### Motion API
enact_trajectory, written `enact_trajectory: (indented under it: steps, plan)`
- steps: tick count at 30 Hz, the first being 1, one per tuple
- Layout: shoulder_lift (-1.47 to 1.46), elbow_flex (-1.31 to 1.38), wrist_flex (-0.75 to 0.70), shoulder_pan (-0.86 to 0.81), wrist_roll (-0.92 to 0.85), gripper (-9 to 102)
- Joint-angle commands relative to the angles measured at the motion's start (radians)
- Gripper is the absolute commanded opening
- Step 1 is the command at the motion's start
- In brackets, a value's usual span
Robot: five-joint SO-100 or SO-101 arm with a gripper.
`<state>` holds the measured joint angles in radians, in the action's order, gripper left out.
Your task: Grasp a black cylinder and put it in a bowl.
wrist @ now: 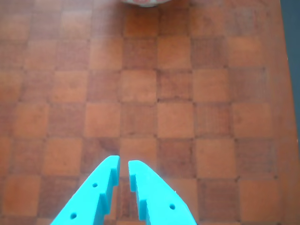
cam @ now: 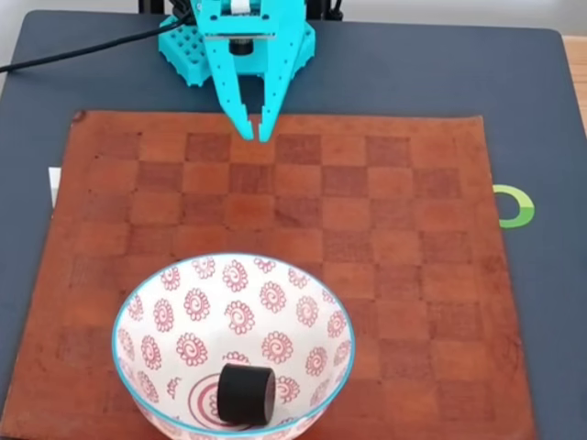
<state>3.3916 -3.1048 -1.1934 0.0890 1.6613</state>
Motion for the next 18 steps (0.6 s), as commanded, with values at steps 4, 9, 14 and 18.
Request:
enact_trajectory:
  steps: [4, 9, 14, 18]
  plan:
    - [0.052, -0.005, -0.003, 0.023, 0.002, 0]
    - [0.052, -0.058, -0.002, 0.021, 0.002, 0]
    - [0.052, -0.083, -0.002, 0.014, -0.008, 0]
    - [0.052, -0.083, -0.002, 0.006, -0.002, 0]
